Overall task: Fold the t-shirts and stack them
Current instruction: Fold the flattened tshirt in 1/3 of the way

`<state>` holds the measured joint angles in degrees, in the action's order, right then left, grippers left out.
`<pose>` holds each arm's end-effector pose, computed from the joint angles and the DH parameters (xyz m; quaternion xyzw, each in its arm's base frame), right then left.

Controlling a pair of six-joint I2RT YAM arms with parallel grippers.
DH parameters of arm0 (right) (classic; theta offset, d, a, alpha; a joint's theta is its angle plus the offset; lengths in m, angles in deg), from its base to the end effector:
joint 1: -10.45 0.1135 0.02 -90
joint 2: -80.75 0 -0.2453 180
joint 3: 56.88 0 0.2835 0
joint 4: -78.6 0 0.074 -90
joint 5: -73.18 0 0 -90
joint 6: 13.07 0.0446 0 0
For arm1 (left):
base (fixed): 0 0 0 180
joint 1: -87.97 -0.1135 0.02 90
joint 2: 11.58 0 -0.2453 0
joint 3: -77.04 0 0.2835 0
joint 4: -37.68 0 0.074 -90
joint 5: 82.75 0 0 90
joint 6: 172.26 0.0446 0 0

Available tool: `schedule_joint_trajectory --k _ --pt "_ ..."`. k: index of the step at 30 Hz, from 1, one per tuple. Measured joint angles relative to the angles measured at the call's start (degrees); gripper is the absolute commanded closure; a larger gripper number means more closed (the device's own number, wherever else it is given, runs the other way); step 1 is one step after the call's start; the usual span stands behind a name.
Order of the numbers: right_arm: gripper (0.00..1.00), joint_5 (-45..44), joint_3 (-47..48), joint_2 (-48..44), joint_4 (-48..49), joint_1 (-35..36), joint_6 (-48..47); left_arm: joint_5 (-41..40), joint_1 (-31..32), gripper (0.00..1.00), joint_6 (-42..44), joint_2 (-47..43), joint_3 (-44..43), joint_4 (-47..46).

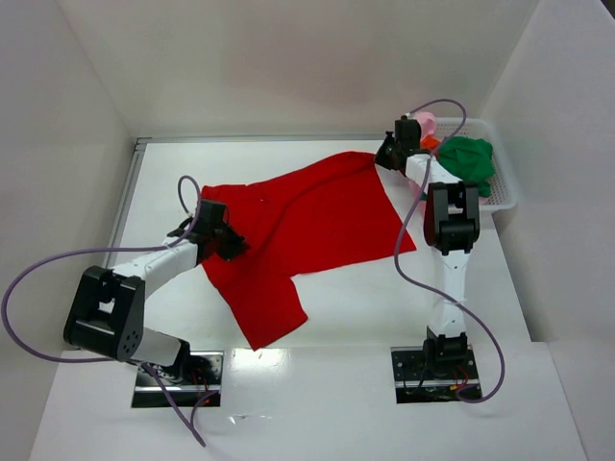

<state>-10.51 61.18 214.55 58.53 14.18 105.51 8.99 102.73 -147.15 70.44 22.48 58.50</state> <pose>0.5571 0.0412 0.1444 0.1668 0.8735 0.1736 0.4232 0.3056 -0.0819 0.1372 -0.3909 0.8486 -0.2389 0.2644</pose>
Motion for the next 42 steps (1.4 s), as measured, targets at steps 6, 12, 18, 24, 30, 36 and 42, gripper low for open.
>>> schedule_joint_trajectory --k 6,12,18,24,30,36,42 --pt "1.00 -0.13 -4.20 -2.58 -0.59 0.00 0.28 -0.66 -0.17 1.00 0.00 -5.16 0.61 1.01" --pt "1.00 -0.42 -7.37 -4.74 -1.38 0.00 0.74 -1.05 -0.33 1.00 0.00 -8.57 2.14 2.27" --pt "0.92 -2.12 -9.16 -5.97 -3.63 -0.02 0.94 -1.14 -0.33 1.00 -0.02 -9.81 3.52 3.50" --pt "0.88 -2.58 -11.80 -7.45 -5.11 -0.02 1.16 -1.11 -0.33 1.00 0.00 -10.58 4.66 3.63" --pt "0.82 -2.51 -13.25 -8.02 -5.25 -0.02 1.73 -1.11 -0.33 1.00 0.02 -10.60 4.98 3.87" --pt "0.73 -2.01 -13.27 -8.00 -5.16 -0.02 2.12 -1.11 -0.79 1.00 0.13 -10.60 4.98 3.85" --pt "0.67 -0.87 -13.27 -8.00 -5.14 -0.04 2.71 -1.11 -0.81 1.00 0.15 -10.60 4.98 3.85"
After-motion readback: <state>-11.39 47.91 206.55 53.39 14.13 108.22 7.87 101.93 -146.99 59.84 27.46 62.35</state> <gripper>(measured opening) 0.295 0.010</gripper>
